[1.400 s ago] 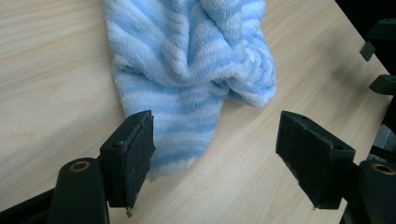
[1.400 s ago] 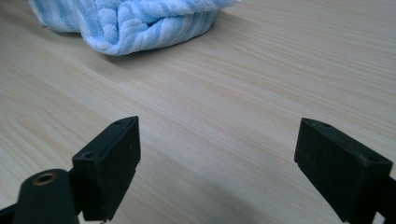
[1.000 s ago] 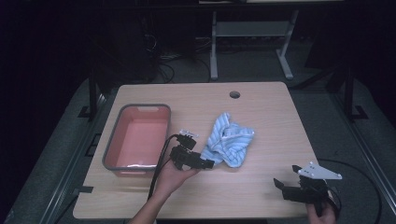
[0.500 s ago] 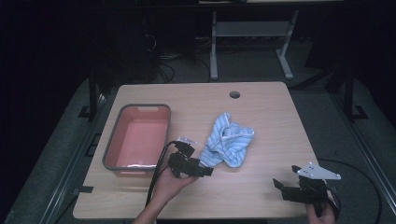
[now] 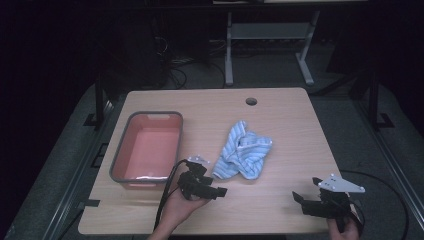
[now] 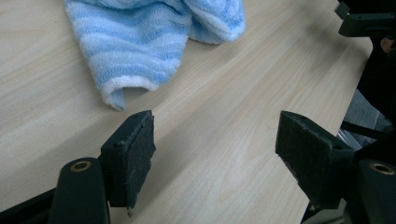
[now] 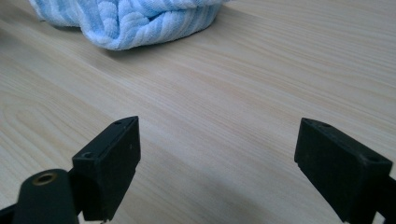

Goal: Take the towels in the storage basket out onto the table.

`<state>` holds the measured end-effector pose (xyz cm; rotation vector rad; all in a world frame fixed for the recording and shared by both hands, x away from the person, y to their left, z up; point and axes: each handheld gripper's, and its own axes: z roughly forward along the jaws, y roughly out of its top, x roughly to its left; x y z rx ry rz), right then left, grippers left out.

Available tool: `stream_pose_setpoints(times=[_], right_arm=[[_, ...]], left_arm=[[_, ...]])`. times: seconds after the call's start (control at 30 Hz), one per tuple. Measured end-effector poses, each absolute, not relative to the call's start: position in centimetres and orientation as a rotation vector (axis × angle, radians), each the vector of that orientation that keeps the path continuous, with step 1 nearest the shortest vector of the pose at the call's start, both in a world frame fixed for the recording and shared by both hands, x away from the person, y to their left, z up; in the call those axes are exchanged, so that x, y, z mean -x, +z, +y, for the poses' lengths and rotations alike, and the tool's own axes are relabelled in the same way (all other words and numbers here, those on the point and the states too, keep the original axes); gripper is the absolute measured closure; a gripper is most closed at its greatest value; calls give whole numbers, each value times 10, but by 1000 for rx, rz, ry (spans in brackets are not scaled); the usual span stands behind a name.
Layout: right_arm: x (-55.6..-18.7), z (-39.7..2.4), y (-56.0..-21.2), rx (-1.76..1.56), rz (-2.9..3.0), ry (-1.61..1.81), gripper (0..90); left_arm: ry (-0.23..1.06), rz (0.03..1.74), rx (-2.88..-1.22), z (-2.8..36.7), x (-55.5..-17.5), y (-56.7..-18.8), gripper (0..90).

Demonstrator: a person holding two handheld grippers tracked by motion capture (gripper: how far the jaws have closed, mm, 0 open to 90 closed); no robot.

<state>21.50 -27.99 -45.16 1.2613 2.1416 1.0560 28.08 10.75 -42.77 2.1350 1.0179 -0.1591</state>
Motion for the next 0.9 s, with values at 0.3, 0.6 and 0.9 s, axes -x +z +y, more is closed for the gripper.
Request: stream_pose_setpoints(times=[0.3, 0.6, 0.9], right_arm=[[-214, -280, -452, -1273, 2137, 1056, 138], [-213, -278, -452, -1268, 2140, 1055, 138], [-212, -277, -453, -1270, 2139, 1061, 138]], left_arm=[[-170, 1001, -2121, 112, -268, -431, 279], [-168, 1000, -2119, 119, -258, -437, 277], [-146, 1000, -2102, 125, -248, -440, 275]])
